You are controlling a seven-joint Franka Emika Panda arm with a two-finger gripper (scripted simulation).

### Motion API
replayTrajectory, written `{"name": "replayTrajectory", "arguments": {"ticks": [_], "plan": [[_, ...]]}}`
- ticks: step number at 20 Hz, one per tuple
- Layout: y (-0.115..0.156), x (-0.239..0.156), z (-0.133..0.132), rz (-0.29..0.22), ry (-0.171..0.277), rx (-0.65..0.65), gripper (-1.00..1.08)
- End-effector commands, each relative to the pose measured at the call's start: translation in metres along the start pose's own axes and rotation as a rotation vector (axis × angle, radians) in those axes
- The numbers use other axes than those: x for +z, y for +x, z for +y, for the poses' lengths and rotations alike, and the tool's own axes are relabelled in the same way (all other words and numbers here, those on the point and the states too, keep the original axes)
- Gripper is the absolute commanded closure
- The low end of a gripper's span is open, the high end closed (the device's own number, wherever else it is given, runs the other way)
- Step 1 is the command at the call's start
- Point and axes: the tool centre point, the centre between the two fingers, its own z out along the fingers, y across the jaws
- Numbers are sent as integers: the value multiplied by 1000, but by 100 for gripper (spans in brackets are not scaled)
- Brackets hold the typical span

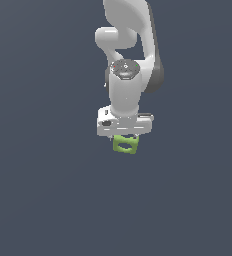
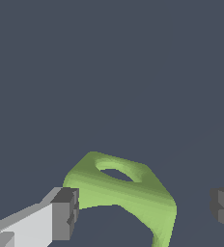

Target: Pick up the object and move it to a goal position.

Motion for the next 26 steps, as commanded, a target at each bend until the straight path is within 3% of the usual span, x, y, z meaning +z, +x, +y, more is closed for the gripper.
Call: {"name": "replayTrajectory", "arguments": {"ticks": [1, 11, 26], "plan": [[0, 0, 0, 0, 0, 0, -92], [9, -7, 26, 26, -34, -7, -92], [4, -3, 21, 19, -33, -135, -92]]}}
